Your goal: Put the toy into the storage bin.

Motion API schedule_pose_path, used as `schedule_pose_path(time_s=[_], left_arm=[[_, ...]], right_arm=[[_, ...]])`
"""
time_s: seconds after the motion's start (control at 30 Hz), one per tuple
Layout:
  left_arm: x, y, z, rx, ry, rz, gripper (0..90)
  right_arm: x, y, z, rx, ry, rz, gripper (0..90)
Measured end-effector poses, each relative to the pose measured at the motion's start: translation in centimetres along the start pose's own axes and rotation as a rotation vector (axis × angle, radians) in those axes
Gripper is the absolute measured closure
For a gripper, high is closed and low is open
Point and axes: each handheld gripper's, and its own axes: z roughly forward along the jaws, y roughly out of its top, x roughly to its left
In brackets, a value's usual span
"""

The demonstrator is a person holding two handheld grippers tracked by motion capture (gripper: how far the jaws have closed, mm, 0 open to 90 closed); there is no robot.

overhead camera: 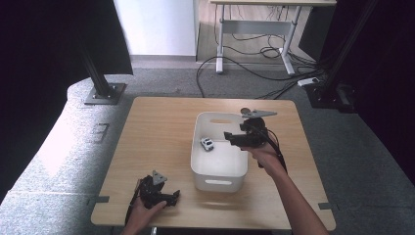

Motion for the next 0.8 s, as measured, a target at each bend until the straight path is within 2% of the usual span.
schedule_pose_path(time_s=[0.5, 0.8], left_arm=[[0.0, 0.0, 0.0, 0.000, 0.000, 0.000, 0.0], [0.0, 0.0, 0.0, 0.000, 0.000, 0.000, 0.0]], right_arm=[[-3.1, -4.1, -4.2, -0.107, -0.017, 0.035, 26.6], [-4.5, -6.7, -5.8, -0.155, -0.029, 0.056, 26.5]])
